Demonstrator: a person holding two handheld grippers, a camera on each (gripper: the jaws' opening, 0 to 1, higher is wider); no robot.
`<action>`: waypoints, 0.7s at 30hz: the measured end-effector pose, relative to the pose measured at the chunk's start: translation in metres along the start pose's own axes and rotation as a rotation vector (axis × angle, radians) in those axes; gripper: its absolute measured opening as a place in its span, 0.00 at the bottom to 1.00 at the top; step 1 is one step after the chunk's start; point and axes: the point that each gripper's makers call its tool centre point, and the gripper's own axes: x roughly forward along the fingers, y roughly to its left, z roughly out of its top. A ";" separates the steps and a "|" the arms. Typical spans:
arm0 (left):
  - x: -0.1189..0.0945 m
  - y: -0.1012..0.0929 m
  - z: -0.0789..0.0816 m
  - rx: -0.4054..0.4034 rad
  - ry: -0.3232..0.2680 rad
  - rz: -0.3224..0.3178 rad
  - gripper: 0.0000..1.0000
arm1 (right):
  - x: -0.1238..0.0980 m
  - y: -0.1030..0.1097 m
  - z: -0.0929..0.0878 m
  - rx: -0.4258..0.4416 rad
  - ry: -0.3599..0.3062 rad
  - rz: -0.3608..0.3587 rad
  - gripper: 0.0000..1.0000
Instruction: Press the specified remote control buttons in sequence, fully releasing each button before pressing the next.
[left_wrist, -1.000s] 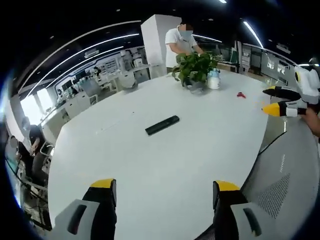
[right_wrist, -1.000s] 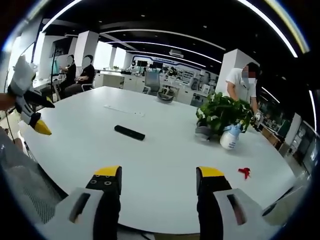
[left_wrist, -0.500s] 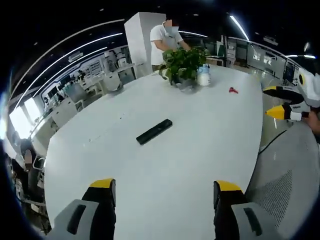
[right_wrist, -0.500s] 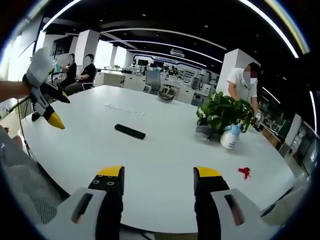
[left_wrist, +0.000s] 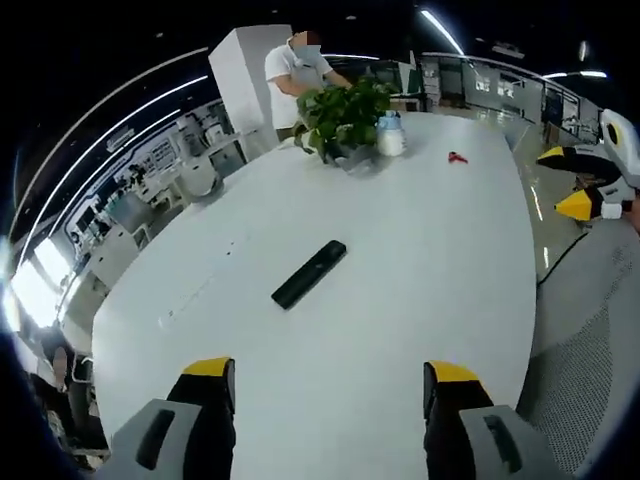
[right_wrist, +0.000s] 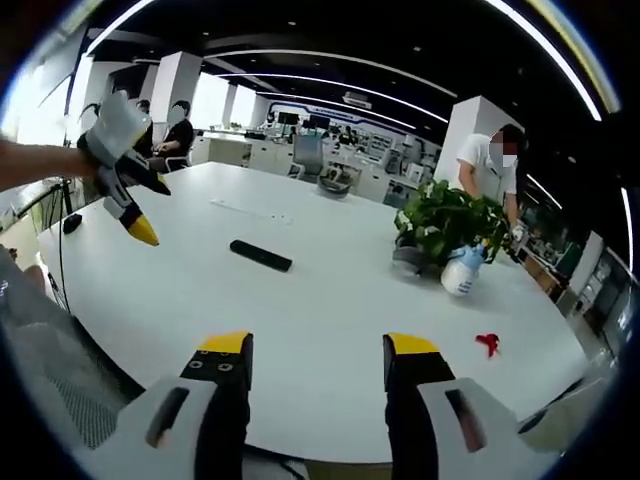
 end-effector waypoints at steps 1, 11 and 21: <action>0.002 0.001 0.000 0.004 0.008 -0.005 0.80 | 0.000 0.000 0.000 -0.001 0.001 0.000 0.54; 0.030 0.008 0.009 0.081 0.019 -0.047 0.79 | 0.001 0.000 -0.002 -0.010 0.012 -0.001 0.50; 0.062 0.021 0.021 0.166 0.025 -0.070 0.78 | 0.001 0.001 -0.003 -0.017 0.023 0.001 0.49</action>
